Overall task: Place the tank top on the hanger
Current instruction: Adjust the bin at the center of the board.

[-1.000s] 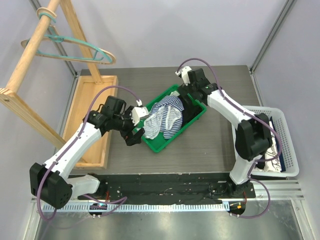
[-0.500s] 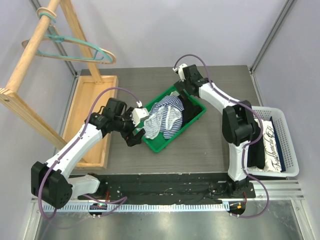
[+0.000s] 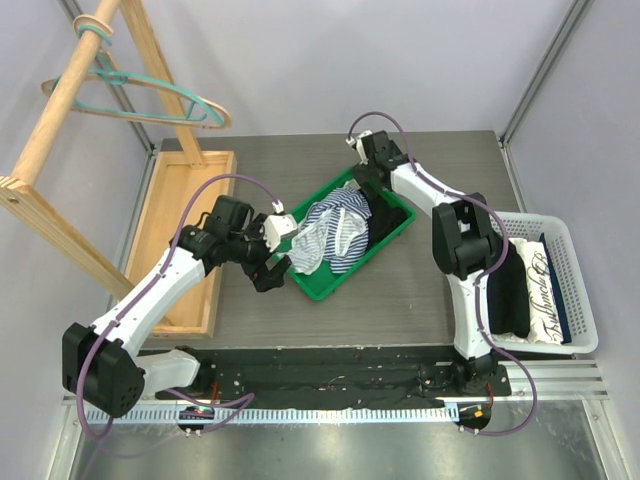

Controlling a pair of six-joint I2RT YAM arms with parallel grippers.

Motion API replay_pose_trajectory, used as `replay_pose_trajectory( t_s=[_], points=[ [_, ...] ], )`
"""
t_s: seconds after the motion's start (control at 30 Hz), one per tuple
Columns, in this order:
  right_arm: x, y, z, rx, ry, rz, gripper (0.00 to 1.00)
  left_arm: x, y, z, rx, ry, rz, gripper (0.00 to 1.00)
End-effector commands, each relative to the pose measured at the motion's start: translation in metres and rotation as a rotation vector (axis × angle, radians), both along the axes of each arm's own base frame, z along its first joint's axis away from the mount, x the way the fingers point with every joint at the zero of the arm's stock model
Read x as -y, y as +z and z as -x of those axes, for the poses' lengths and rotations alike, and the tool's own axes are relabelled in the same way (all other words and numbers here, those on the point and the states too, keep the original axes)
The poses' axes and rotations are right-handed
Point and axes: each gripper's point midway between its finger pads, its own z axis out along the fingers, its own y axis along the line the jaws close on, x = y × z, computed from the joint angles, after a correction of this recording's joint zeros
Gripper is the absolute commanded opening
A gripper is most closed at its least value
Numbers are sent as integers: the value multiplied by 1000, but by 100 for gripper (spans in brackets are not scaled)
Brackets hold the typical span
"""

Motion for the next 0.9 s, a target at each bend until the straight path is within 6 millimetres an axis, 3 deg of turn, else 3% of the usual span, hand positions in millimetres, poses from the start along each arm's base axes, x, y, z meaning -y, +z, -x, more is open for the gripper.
replay_pose_trajectory(
  t_s=[0.0,0.17,0.23,0.27,0.3,0.43,0.57,0.67,0.7,0.73,0.77,0.8,0.83,0.87],
  points=[
    [33,33,-31,110,-103,27,100,3,9,-7,45,11,20,100],
    [53,39,-52,141,-133,74,100,2,8,-7,45,17,22,100],
    [64,54,-64,176,-149,109,100,2,8,-8,45,20,20,99],
    [68,45,-69,167,-155,127,100,2,7,-7,45,20,17,100],
    [74,57,-77,195,-164,147,100,2,8,-8,50,23,18,100],
    [94,74,-104,274,-221,214,100,1,8,-8,52,26,15,100],
    [103,107,-114,398,-282,226,100,1,8,-9,54,33,13,100],
    [96,133,-109,438,-280,94,100,0,9,-9,58,35,15,100],
    [89,155,-101,456,-258,40,100,0,9,-8,61,38,15,100],
    [84,157,-93,424,-232,6,100,-1,10,-9,65,38,14,100],
    [58,157,-88,391,-141,-103,100,-1,10,-8,64,39,13,100],
    [46,150,-76,338,-94,-136,100,-2,11,-9,72,40,14,100],
    [38,168,-58,325,-56,-171,100,-3,10,-8,72,42,12,100],
    [15,167,-45,286,32,-225,100,-3,11,-9,77,45,13,100]
  ],
)
